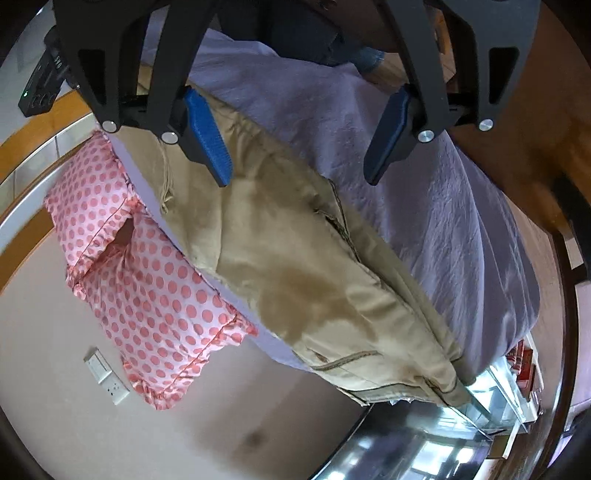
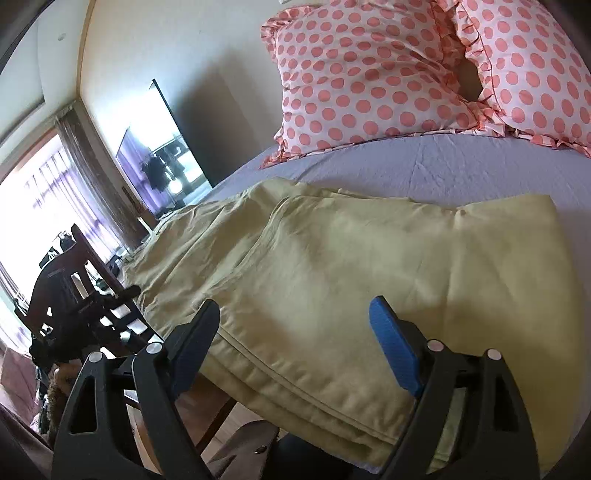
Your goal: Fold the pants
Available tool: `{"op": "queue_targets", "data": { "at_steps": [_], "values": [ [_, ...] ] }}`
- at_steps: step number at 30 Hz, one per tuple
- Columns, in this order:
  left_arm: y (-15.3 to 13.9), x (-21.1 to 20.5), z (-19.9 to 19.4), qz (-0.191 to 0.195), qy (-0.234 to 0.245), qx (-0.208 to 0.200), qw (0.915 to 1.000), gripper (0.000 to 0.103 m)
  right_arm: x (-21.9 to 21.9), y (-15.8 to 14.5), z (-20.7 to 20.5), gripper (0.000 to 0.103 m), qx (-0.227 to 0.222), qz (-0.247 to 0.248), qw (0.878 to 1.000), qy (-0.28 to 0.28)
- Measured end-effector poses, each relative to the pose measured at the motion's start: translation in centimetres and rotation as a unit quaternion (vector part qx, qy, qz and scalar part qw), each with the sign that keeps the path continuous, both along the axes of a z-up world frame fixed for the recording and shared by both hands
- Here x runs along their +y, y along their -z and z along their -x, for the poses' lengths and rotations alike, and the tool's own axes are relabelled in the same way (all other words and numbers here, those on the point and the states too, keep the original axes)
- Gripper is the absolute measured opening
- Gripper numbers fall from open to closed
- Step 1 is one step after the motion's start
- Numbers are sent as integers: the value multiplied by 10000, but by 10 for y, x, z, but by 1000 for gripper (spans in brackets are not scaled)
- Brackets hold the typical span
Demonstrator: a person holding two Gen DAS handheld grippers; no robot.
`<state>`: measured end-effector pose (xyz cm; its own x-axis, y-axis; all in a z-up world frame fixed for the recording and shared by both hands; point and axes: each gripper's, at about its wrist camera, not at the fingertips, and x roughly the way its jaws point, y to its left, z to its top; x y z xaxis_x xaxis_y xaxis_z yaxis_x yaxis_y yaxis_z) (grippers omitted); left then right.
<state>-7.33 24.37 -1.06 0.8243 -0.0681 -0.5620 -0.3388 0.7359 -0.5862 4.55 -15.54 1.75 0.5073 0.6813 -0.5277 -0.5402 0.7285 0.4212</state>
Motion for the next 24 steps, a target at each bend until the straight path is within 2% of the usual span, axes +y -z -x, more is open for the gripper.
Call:
{"op": "queue_targets", "data": {
  "at_steps": [3, 5, 7, 9, 13, 16, 19, 20, 22, 24],
  "values": [
    [-4, 1, -10, -77, 75, -54, 9999, 63, 2, 2, -2, 85, 51, 8, 10000, -20],
    [-16, 6, -12, -70, 72, -267, 9996, 63, 2, 1, -1, 85, 32, 9, 10000, -17],
    [-27, 13, -18, -219, 37, -430, 9988, 63, 1, 2, -2, 86, 42, -23, 10000, 23],
    [-28, 22, -25, -272, -86, -346, 9990, 63, -1, 3, -5, 86, 80, -75, 9999, 57],
    [-20, 63, -31, 286, -442, -441, 9976, 58, -2, 4, -5, 86, 63, -86, 9999, 73],
    [-13, 96, -36, 747, -748, -474, 9933, 45, -3, 3, -5, 87, 49, -111, 9999, 54],
    [-9, 118, -41, 1038, -950, -384, 9893, 34, -5, 4, -5, 87, 28, -152, 9999, 66],
    [-8, 122, -41, 1038, -1008, -355, 9888, 32, -7, 4, -5, 87, 21, -178, 9998, 75],
    [-8, 128, -46, 919, -1074, -236, 9897, 15, -12, 3, -5, 87, -11, -239, 9996, 137],
    [-16, 124, -51, 691, -1149, -113, 9909, 10, -21, 1, -5, 87, -62, -301, 9992, 241]
  ]
}}
